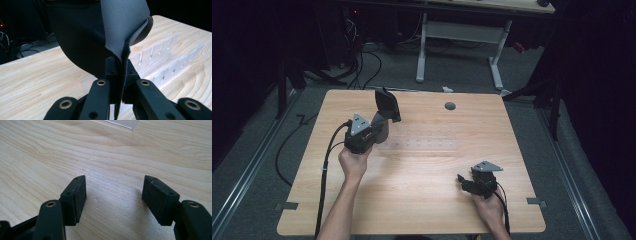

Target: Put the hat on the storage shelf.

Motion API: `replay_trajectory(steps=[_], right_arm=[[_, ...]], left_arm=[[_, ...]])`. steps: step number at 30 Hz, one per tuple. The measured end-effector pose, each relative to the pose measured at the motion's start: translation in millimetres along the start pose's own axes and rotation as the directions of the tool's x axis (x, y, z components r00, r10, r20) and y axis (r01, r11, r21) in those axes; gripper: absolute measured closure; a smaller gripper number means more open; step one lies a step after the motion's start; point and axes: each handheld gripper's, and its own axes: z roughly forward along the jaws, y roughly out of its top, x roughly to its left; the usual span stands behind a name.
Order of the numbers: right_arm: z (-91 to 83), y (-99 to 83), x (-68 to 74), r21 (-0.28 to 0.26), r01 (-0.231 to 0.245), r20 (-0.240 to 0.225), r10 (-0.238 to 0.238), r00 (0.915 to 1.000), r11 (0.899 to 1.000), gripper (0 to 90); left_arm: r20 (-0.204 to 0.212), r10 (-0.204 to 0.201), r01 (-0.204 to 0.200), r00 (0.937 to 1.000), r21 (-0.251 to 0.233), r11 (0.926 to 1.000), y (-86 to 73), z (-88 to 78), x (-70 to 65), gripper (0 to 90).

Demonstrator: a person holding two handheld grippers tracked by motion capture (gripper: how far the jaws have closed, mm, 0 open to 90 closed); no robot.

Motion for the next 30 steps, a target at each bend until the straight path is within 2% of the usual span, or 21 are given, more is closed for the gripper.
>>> replay_trajectory(steps=[6,12,18,24,26,30], right_arm=[[0.0,0.0,0.0,0.0,0.0,0.0,0.0,1.0,1.0,36.4],[0.0,0.0,0.0,0.0,0.0,0.0,0.0,1.0,1.0,36.4],[0.0,0.0,0.1,0.0,0.0,0.0,0.0,1.0,1.0,36.3],[0.0,0.0,0.1,0.0,0.0,0.0,0.0,1.0,1.0,36.3],[0.0,0.0,0.1,0.001,0.0,0.0,0.0,1.0,1.0,36.4],[0.0,0.0,0.1,0.001,0.0,0.0,0.0,1.0,1.0,36.4]], left_arm=[[-0.015,-0.04,0.04,0.9991,0.017,0.9991,-10.0,1.5,7.9,86.1],[-0.009,-0.075,0.075,0.9972,0.024,0.9969,-14.3,-2.8,12.3,85.6],[-0.026,-0.085,0.086,0.996,0.028,0.9959,-18.1,-7.9,15.8,84.5],[-0.042,-0.077,0.079,0.9962,0.047,0.9958,-21.3,-11.5,18.0,83.3],[-0.052,-0.077,0.079,0.9957,0.05,0.9956,-20.9,-11.7,19.0,80.6],[-0.068,-0.076,0.079,0.9948,0.05,0.9956,-21.0,-12.8,20.8,67.5]])
